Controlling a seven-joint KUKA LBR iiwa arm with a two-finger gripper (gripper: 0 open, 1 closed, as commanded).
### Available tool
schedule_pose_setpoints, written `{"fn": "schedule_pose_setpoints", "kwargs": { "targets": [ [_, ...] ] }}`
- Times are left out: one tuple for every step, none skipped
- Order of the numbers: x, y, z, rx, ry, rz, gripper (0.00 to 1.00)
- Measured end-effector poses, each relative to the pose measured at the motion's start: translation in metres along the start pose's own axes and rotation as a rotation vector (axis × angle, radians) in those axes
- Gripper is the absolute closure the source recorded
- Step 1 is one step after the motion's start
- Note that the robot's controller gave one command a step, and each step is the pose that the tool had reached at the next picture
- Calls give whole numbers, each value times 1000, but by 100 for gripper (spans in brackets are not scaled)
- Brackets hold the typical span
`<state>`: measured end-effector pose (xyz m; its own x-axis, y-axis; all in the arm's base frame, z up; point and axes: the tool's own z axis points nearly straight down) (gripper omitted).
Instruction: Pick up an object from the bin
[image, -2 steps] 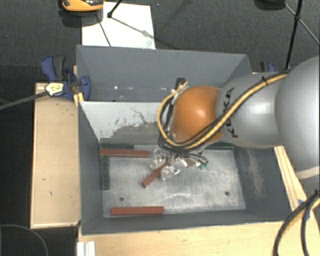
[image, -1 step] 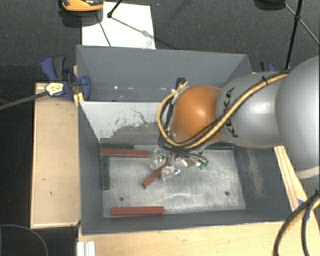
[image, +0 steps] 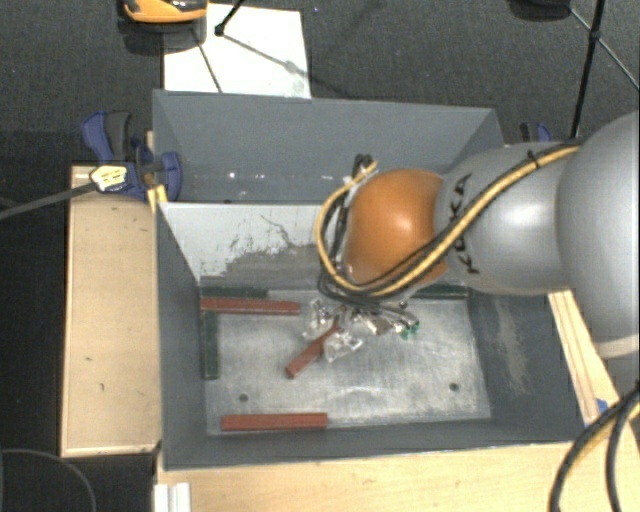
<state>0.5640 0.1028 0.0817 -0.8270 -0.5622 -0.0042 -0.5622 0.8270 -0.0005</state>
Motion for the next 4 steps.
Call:
{"fn": "schedule_pose_setpoints", "kwargs": {
  "targets": [
    [1,1,-11,-3,6,1,100],
    [1,1,-34,-3,7,2,100],
    [-1,0,-49,1,-1,4,100],
    [-1,0,-56,1,-2,5,100]
  ]
}}
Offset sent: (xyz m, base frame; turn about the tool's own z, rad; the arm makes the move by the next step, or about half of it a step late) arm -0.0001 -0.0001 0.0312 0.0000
